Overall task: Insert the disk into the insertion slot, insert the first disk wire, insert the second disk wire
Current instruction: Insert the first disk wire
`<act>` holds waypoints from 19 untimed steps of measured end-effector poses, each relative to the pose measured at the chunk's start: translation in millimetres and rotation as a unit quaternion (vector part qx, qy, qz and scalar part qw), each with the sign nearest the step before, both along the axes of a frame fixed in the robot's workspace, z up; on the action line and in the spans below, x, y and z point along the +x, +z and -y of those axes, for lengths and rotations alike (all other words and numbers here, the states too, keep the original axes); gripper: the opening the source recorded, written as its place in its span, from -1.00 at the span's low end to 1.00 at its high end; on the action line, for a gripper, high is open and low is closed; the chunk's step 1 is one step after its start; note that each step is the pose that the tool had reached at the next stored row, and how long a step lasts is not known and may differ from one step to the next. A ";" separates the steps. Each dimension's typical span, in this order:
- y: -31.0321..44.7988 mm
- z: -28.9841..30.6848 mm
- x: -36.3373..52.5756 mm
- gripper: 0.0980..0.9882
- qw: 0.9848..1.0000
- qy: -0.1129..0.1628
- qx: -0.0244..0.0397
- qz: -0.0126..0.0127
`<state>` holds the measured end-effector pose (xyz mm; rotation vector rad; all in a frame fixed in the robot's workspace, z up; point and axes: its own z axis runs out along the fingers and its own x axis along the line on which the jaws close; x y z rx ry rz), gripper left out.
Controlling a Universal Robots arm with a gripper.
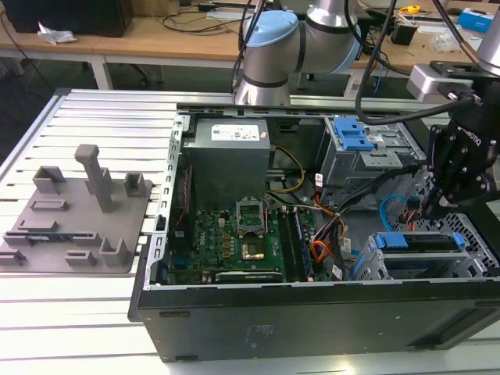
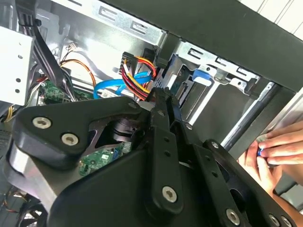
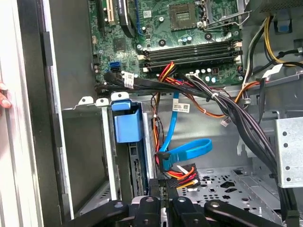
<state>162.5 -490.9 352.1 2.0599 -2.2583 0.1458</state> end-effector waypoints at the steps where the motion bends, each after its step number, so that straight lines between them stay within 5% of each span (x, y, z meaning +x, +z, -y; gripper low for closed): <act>1: -0.1 0.2 0.0 -0.85 1.000 0.003 0.000 0.000; 10: -0.1 9.2 0.0 -0.85 1.000 0.019 0.002 0.000; 11: 0.0 9.9 0.0 -0.85 1.000 0.019 0.004 0.000; 14: 0.0 15.4 0.0 -0.85 0.999 0.019 0.030 0.002; 16: 0.0 19.6 0.0 -0.85 0.999 0.019 0.041 0.002; 19: 0.0 19.9 0.0 -0.85 0.999 0.019 0.042 0.002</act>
